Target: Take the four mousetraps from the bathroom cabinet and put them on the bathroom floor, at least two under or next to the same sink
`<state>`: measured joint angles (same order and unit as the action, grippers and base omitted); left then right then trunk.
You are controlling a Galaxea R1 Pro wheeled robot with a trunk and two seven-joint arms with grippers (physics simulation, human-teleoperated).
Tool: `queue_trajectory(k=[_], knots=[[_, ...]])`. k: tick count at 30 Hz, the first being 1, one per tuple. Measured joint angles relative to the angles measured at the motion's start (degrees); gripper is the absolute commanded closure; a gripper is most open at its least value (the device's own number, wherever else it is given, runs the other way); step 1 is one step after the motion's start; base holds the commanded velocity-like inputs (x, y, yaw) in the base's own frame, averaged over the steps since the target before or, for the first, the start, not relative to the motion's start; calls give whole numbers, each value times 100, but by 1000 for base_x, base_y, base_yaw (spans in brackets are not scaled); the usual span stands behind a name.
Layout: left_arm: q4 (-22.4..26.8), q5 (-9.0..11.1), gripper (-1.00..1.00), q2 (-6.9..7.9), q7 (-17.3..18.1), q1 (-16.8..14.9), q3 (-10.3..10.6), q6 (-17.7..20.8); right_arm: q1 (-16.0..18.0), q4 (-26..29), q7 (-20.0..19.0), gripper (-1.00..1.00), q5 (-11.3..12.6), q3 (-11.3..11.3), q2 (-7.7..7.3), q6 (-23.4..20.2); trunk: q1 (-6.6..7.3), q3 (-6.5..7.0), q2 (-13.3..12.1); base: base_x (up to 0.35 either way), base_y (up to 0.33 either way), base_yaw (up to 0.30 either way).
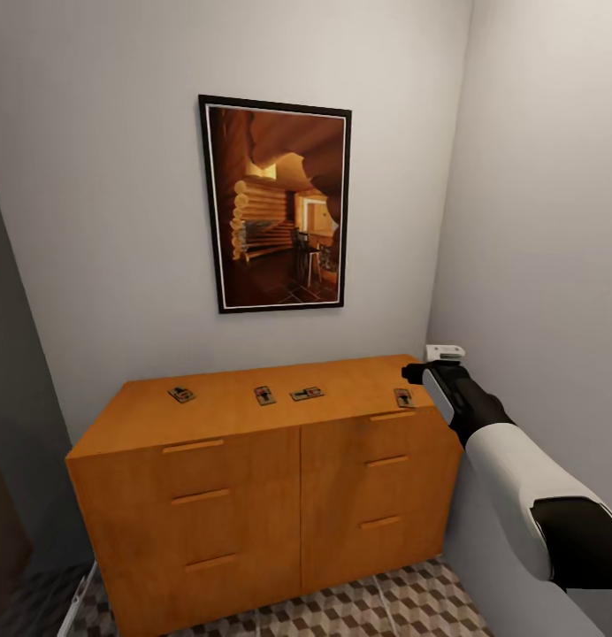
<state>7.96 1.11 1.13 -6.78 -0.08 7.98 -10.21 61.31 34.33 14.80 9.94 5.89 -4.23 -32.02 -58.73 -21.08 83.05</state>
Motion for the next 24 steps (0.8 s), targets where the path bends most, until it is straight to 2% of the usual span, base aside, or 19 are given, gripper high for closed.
queue_trajectory(k=[13, 24], knots=[[0, 0, -100, 0, 0, 2, -1, -3, 0, -5, 0, -100, -1, -1, 1, 1, 0, 0, 0, 0, -16, 128], [0, 0, -100, 0, -1, 1, -2, 2, -5, -4, -1, -100, 0, 4, 1, 0, 0, 0, 0, 0, -1, 28]])
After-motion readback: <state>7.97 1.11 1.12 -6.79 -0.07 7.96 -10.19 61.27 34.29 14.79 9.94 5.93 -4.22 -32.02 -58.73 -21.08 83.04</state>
